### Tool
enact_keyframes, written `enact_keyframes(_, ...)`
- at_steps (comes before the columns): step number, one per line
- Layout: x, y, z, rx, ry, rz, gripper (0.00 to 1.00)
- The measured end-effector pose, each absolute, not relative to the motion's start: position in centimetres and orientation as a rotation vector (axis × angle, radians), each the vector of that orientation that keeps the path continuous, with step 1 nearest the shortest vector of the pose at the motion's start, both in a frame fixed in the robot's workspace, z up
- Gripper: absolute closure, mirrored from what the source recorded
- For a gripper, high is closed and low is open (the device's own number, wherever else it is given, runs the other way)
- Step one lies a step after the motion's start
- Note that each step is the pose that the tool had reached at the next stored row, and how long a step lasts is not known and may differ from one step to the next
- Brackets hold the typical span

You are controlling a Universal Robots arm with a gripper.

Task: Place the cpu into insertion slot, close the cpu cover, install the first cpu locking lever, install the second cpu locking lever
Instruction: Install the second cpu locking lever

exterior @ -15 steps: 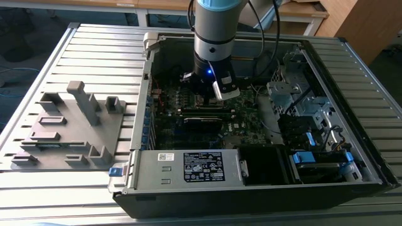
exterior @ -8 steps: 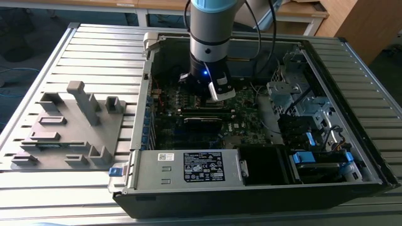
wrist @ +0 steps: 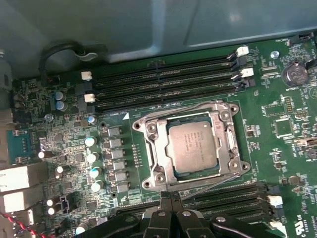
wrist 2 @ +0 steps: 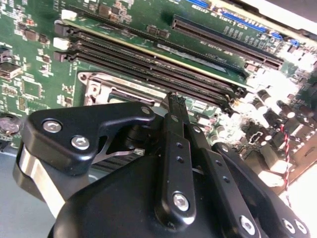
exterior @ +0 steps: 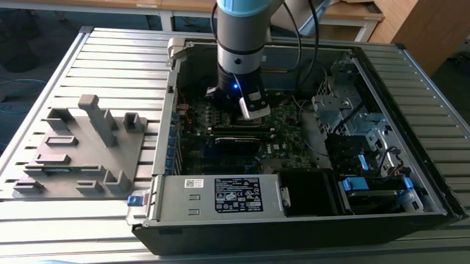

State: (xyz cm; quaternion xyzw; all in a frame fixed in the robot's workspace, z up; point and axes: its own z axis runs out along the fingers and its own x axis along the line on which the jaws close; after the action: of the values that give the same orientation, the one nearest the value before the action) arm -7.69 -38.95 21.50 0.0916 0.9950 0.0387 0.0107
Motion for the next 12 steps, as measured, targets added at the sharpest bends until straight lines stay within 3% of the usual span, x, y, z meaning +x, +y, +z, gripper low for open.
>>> enact_keyframes(12, -8.00, -38.95, 20.86, 0.286, 3.105, 0.121, 0.89)
